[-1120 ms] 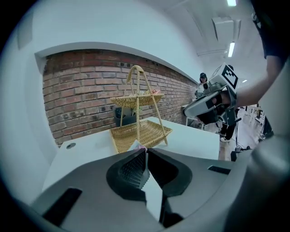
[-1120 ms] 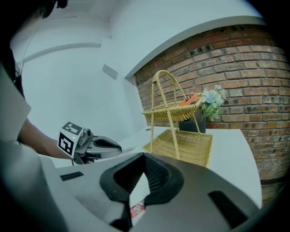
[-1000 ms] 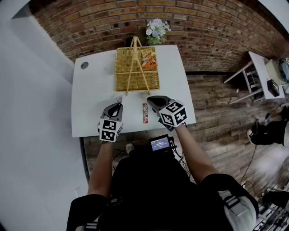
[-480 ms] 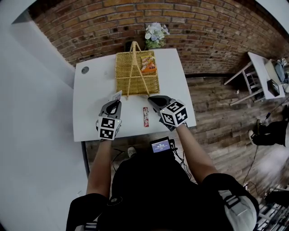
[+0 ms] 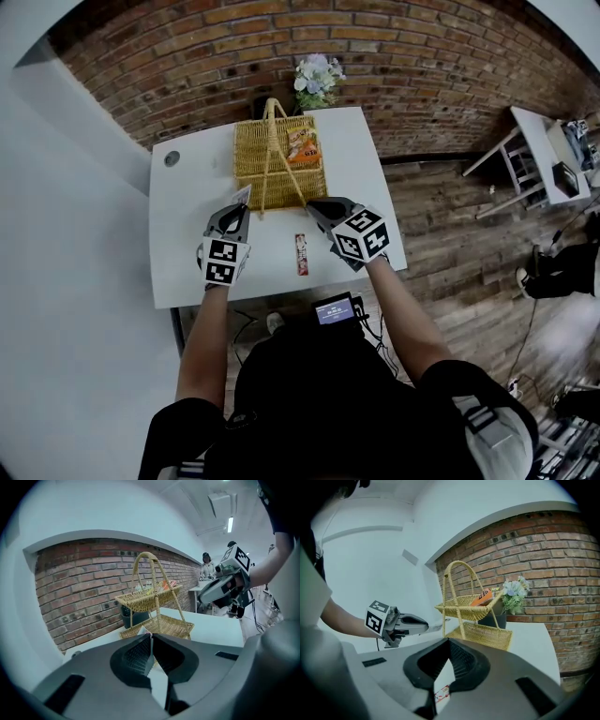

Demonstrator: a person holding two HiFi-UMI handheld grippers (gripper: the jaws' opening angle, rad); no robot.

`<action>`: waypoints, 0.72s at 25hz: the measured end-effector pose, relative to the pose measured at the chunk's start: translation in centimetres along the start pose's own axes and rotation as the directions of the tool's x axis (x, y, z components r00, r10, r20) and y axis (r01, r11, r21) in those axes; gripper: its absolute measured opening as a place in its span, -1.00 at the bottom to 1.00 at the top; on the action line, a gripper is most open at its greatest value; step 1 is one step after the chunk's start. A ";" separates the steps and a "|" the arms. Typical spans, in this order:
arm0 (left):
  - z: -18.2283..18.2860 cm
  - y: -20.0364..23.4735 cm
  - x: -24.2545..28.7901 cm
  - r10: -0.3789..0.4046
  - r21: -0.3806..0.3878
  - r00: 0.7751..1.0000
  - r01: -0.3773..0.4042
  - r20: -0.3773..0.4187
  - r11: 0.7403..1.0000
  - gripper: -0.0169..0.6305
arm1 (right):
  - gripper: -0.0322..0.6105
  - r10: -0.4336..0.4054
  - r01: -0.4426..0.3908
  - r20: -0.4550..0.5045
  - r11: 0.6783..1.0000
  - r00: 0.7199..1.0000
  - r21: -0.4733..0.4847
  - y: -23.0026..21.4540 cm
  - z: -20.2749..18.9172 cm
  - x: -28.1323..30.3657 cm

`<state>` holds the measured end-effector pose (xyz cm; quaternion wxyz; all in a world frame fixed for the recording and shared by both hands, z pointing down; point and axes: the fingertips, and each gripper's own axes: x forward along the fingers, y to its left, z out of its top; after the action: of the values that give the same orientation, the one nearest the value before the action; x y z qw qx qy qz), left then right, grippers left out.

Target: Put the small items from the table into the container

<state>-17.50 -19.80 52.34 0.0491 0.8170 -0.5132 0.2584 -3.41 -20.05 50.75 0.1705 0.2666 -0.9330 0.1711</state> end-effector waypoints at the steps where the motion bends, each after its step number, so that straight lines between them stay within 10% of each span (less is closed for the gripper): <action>1: 0.0 0.1 0.4 -0.003 0.004 1.000 0.003 -0.004 1.000 -0.87 | -0.86 -0.003 0.003 0.000 1.000 1.000 0.003 -0.3 0.0 0.1; 18: -2.5 0.2 6.5 -0.096 0.006 0.991 0.097 -0.091 0.995 -0.87 | -0.86 -0.042 0.044 -0.031 0.996 0.999 0.076 -3.9 -1.6 0.4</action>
<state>-16.41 -24.36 57.50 0.0805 0.8286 -0.4687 0.2954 -1.21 -22.64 53.24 0.1774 0.2906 -0.9173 0.2067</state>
